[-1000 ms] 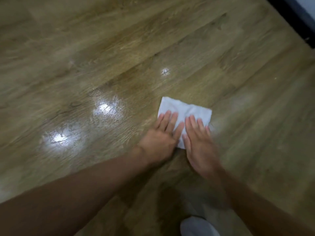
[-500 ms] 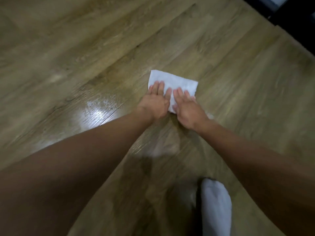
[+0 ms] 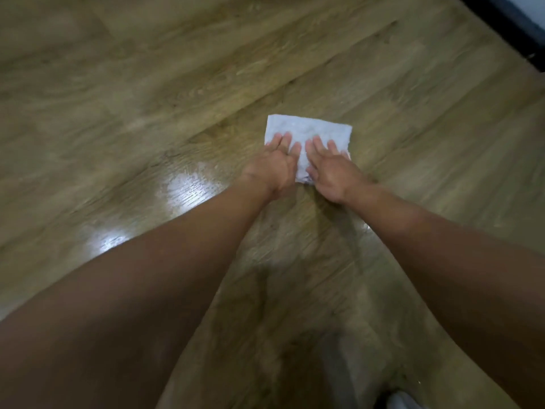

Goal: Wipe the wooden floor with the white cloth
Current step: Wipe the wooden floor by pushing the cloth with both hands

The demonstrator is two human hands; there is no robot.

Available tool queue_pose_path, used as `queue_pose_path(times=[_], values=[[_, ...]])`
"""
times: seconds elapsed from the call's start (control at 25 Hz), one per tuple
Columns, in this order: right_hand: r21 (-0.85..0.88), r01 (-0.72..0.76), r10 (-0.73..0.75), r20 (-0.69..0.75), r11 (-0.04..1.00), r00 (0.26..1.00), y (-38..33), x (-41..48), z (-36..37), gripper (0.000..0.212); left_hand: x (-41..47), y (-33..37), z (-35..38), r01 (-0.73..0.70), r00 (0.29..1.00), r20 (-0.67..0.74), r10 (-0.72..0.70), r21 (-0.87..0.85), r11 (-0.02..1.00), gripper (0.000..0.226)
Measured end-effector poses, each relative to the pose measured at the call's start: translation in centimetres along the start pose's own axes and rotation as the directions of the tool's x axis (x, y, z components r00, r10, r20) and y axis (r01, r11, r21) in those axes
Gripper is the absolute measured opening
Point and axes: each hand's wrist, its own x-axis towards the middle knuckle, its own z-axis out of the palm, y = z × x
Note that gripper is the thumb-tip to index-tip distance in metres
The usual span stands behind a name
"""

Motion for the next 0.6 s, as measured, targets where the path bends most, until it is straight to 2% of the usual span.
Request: queue_pose_path(times=[0.12,0.24,0.32,0.4,0.52,0.6], values=[[-0.022,0.137,-0.139,-0.172,0.990,0.975,-3.6,-6.4,4.5,0.050,-8.5,-0.4,3.9,-0.026,0.991,-0.133,0.012,-0.103,0.994,0.056],[-0.022,0.226,-0.226,-0.187,0.974,0.956,-7.7,-9.6,7.1,0.050,-16.0,-0.6,6.5,-0.003,0.972,-0.232,-0.027,-0.127,0.992,0.051],[-0.075,0.267,-0.276,-0.201,0.961,0.940,-9.6,-6.3,6.1,0.054,-15.1,-3.3,6.5,0.075,0.965,-0.244,-0.095,-0.087,0.993,0.052],[-0.084,0.304,-0.315,-0.209,0.949,0.926,-12.0,-1.0,4.4,0.055,-12.6,-6.7,5.2,0.211,0.957,-0.188,-0.222,-0.075,0.975,0.054],[-0.041,0.312,-0.314,-0.182,0.949,0.932,-15.0,3.5,2.1,0.053,-10.6,-10.1,3.3,0.425,0.896,-0.099,-0.433,-0.095,0.900,0.055],[-0.071,0.345,-0.352,-0.200,0.936,0.914,-15.9,0.3,3.2,0.053,-13.5,-9.5,3.8,0.424,0.900,-0.055,-0.432,-0.109,0.899,0.056]])
